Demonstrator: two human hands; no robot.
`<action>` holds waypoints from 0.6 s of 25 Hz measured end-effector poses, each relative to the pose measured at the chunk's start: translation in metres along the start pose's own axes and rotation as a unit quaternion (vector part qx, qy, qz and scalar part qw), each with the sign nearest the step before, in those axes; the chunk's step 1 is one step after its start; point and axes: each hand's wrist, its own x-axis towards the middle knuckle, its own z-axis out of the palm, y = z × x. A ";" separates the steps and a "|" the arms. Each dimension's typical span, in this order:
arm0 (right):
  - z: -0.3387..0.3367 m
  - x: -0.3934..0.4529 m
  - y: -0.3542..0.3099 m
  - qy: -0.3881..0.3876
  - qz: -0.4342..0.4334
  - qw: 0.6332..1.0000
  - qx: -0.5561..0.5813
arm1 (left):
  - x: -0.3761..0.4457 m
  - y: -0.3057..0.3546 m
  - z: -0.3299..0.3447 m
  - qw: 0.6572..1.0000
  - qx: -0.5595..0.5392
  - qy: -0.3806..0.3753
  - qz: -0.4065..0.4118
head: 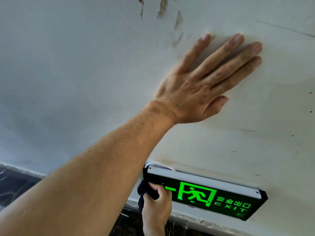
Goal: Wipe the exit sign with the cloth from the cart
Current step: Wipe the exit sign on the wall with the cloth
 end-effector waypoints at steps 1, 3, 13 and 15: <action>0.001 0.000 0.004 0.000 0.006 1.000 -0.005 | 0.000 0.000 0.000 1.000 0.001 0.000 0.001; 0.003 0.002 0.009 0.000 0.010 1.000 -0.021 | 0.001 0.000 0.000 1.000 -0.004 0.003 0.002; 0.007 0.006 0.025 -0.006 0.009 0.999 -0.047 | 0.001 0.001 0.000 1.000 0.000 0.005 -0.002; 0.000 0.008 0.027 0.010 0.010 0.999 -0.032 | 0.001 0.001 0.000 1.000 0.003 0.005 0.000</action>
